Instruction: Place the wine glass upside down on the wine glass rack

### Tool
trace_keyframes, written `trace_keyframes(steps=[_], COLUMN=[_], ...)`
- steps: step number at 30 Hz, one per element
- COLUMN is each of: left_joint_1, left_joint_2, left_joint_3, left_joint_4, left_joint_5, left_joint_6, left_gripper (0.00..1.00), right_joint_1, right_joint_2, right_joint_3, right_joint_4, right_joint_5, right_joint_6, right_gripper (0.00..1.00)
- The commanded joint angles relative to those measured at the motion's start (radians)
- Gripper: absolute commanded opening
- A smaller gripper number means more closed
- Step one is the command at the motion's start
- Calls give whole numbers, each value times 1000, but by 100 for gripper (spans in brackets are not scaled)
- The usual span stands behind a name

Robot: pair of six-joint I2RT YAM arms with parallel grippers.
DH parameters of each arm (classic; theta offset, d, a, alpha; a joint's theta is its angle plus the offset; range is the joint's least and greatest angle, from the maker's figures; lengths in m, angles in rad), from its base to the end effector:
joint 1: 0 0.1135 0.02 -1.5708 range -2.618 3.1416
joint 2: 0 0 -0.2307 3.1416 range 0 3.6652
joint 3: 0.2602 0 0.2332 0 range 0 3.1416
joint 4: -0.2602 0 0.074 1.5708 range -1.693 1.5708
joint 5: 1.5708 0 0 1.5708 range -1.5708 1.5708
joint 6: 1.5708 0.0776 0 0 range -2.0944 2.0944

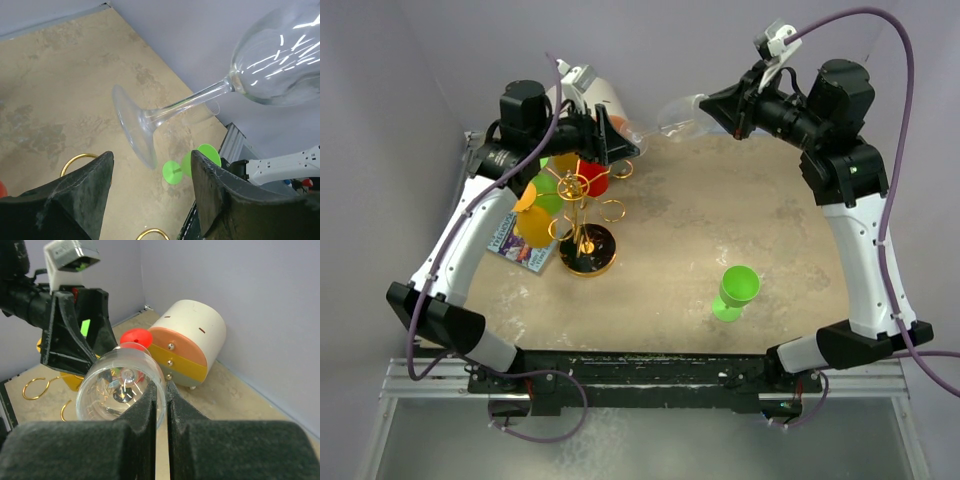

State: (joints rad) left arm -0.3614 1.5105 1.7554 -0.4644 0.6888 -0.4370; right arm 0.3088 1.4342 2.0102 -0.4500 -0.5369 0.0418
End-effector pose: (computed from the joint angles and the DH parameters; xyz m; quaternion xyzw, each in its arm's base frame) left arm 0.3014 -0.1667 0.4275 0.1833 0.7419 -0.4716 0.4400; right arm 0.2589 0.1243 0.5328 -0.2821 0.6053 0.2988 0.6817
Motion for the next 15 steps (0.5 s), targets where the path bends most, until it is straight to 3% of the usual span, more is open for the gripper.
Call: trace_keyframes(steps=[1,6,12,15], left_joint_1=[-22,-25,-25,-26], left_joint_2=[7,9,-1,2], left_joint_3=[-2,-15,-36,-36], left_joint_4=[93,124,154,160], left_joint_5=[15,19,20,19], left_joint_6=[-59,-86,-81,-77], left_gripper=[63,52,49,39], right_joint_1=[7,8,8,8], right_joint_2=[-21,-42,-75,-87], right_joint_3=[44,34,-3,-16], right_joint_4=[85,83,84,83], right_joint_5=[10,17,26,26], right_joint_6=[-9,-18,-36,-39], right_gripper=[0,0,0,0])
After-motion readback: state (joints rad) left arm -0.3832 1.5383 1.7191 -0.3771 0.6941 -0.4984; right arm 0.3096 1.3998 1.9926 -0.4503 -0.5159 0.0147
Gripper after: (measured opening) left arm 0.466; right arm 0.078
